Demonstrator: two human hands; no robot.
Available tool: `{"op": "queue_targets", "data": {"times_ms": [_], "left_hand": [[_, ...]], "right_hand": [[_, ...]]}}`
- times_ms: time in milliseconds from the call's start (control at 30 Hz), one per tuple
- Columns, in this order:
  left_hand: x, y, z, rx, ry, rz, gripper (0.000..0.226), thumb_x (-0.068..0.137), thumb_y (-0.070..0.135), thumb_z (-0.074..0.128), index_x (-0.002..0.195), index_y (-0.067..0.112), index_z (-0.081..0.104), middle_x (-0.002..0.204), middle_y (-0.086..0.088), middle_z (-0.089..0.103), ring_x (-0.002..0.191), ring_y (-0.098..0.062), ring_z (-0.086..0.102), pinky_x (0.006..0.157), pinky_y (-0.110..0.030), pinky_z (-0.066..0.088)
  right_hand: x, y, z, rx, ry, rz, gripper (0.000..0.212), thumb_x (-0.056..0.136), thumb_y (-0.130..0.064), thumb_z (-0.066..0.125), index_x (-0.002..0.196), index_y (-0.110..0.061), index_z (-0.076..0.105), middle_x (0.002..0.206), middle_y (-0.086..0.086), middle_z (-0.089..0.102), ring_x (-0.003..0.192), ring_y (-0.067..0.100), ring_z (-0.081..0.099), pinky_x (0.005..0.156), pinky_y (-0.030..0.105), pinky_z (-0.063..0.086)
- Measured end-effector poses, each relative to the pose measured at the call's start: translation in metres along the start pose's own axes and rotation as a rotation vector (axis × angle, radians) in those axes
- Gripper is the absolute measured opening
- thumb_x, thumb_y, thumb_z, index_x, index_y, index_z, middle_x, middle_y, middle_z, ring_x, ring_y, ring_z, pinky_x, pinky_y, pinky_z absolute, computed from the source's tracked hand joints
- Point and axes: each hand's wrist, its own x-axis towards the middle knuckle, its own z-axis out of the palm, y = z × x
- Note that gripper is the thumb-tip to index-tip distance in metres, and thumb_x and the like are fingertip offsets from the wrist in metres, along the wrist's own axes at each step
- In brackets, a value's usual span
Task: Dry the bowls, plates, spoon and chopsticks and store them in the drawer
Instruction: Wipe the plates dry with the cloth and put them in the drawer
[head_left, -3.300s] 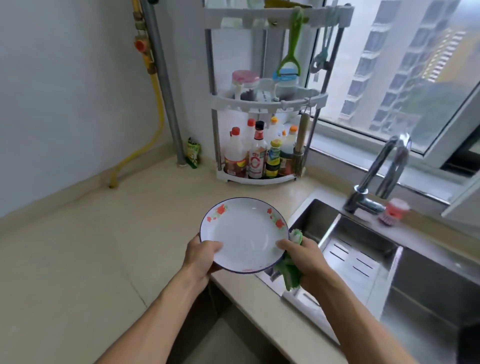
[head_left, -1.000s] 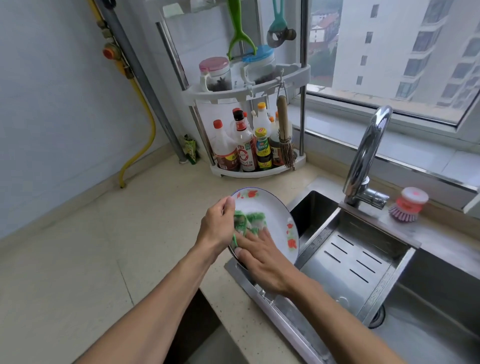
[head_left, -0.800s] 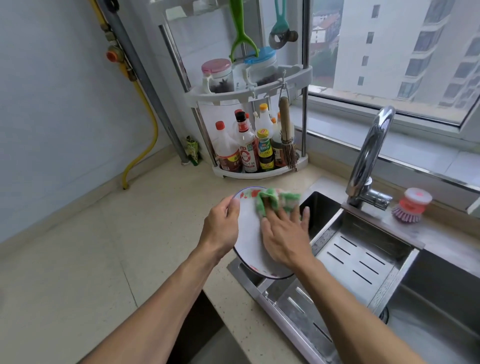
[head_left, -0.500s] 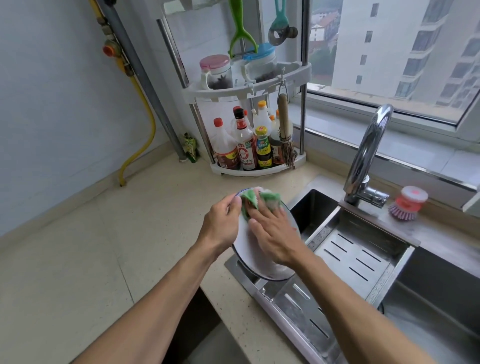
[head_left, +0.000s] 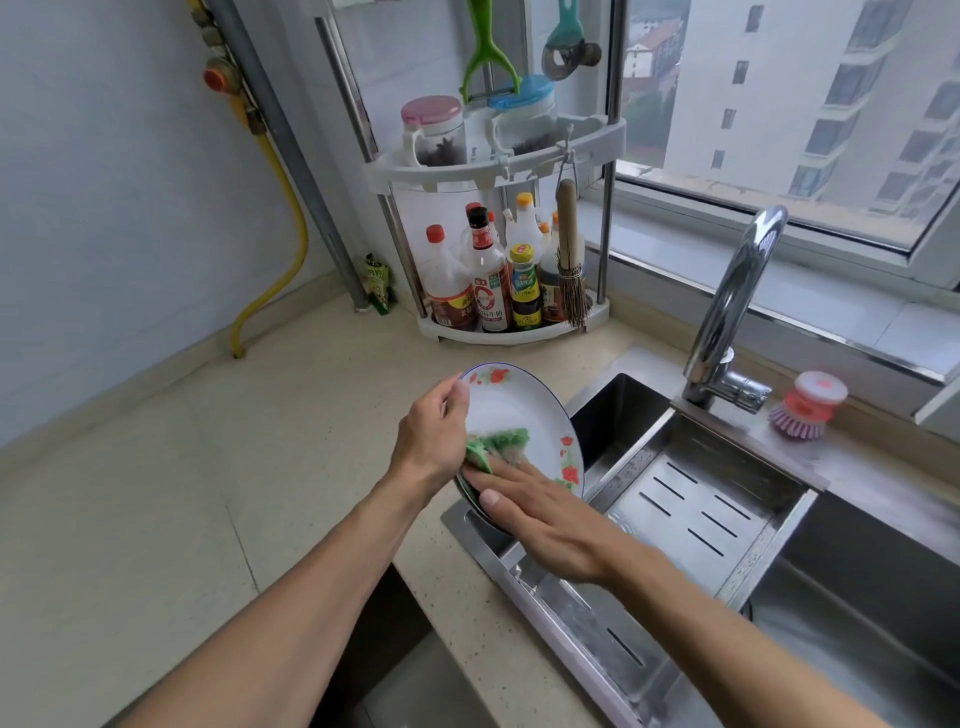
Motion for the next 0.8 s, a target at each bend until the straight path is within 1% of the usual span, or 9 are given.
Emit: {"op": "queue_targets", "data": {"times_ms": [100, 233, 267, 367, 433, 500, 600, 667, 800], "left_hand": [[-0.006, 0.006, 0.012, 0.057, -0.014, 0.021, 0.041, 0.106, 0.045, 0.035, 0.132, 0.026, 0.061, 0.121, 0.0, 0.069, 0.11, -0.02, 0.063, 0.093, -0.035, 0.053], [0.002, 0.008, 0.009, 0.004, 0.14, -0.009, 0.038, 0.107, 0.04, 0.037, 0.125, 0.022, 0.065, 0.106, -0.002, 0.069, 0.094, -0.02, 0.064, 0.065, -0.023, 0.045], [0.005, 0.007, 0.007, -0.01, 0.184, -0.013, 0.038, 0.107, 0.039, 0.037, 0.122, 0.021, 0.066, 0.104, -0.003, 0.069, 0.095, -0.023, 0.064, 0.064, -0.025, 0.043], [0.008, 0.004, 0.006, -0.015, 0.22, -0.014, 0.038, 0.107, 0.037, 0.036, 0.124, 0.021, 0.065, 0.11, -0.006, 0.07, 0.104, -0.028, 0.061, 0.075, -0.03, 0.043], [0.008, 0.007, 0.005, -0.011, 0.245, -0.016, 0.038, 0.107, 0.037, 0.036, 0.126, 0.021, 0.065, 0.112, -0.006, 0.069, 0.104, -0.029, 0.06, 0.078, -0.033, 0.045], [0.007, 0.01, 0.006, -0.009, 0.28, -0.014, 0.039, 0.107, 0.037, 0.035, 0.128, 0.023, 0.063, 0.112, -0.005, 0.069, 0.104, -0.029, 0.06, 0.08, -0.035, 0.046], [0.002, 0.016, 0.011, 0.012, 0.343, -0.004, 0.039, 0.107, 0.038, 0.034, 0.131, 0.024, 0.062, 0.113, -0.003, 0.069, 0.103, -0.026, 0.059, 0.08, -0.034, 0.045], [0.001, 0.017, 0.013, 0.038, 0.369, 0.009, 0.039, 0.107, 0.037, 0.035, 0.13, 0.023, 0.063, 0.115, -0.005, 0.07, 0.105, -0.029, 0.06, 0.084, -0.037, 0.047], [0.004, 0.01, 0.009, 0.05, 0.312, 0.028, 0.038, 0.107, 0.036, 0.036, 0.127, 0.021, 0.064, 0.112, -0.006, 0.07, 0.105, -0.03, 0.061, 0.079, -0.035, 0.047]], "right_hand": [[0.016, -0.006, -0.008, 0.063, 0.086, 0.065, 0.05, 0.11, -0.036, 0.019, 0.158, -0.032, 0.008, 0.162, -0.016, -0.008, 0.141, -0.008, -0.016, 0.124, 0.032, -0.008], [0.008, -0.019, -0.008, 0.14, 0.053, 0.005, 0.049, 0.11, -0.027, 0.032, 0.157, -0.033, 0.019, 0.152, -0.025, 0.006, 0.139, -0.01, 0.006, 0.108, 0.004, -0.001], [0.003, -0.018, -0.007, 0.088, 0.024, -0.011, 0.054, 0.107, -0.028, 0.039, 0.157, -0.035, 0.019, 0.155, -0.023, 0.01, 0.14, -0.005, 0.013, 0.106, 0.004, 0.005], [0.001, -0.002, -0.009, -0.185, 0.023, -0.037, 0.074, 0.093, -0.032, 0.056, 0.157, -0.038, 0.018, 0.165, -0.012, 0.017, 0.146, 0.014, 0.025, 0.117, 0.03, 0.027], [0.006, 0.012, -0.012, -0.383, -0.029, 0.022, 0.084, 0.09, -0.025, 0.059, 0.158, -0.037, 0.011, 0.167, -0.011, 0.005, 0.149, 0.021, 0.019, 0.122, 0.042, 0.024], [0.009, 0.023, -0.016, -0.466, -0.01, 0.117, 0.094, 0.087, -0.015, 0.06, 0.159, -0.035, 0.003, 0.167, -0.009, -0.005, 0.152, 0.027, 0.009, 0.125, 0.044, 0.016], [0.015, 0.016, -0.016, -0.343, 0.066, 0.199, 0.097, 0.083, -0.008, 0.058, 0.16, -0.031, 0.003, 0.167, -0.009, -0.004, 0.149, 0.029, 0.021, 0.119, 0.039, 0.029], [0.015, -0.002, -0.007, -0.224, 0.062, 0.117, 0.092, 0.084, -0.009, 0.059, 0.159, -0.033, 0.012, 0.167, -0.012, -0.001, 0.144, 0.026, 0.032, 0.113, 0.036, 0.036], [0.006, 0.0, -0.003, -0.278, 0.022, 0.05, 0.085, 0.087, -0.012, 0.059, 0.158, -0.033, 0.016, 0.167, -0.012, -0.002, 0.146, 0.024, 0.025, 0.117, 0.04, 0.033]]}}
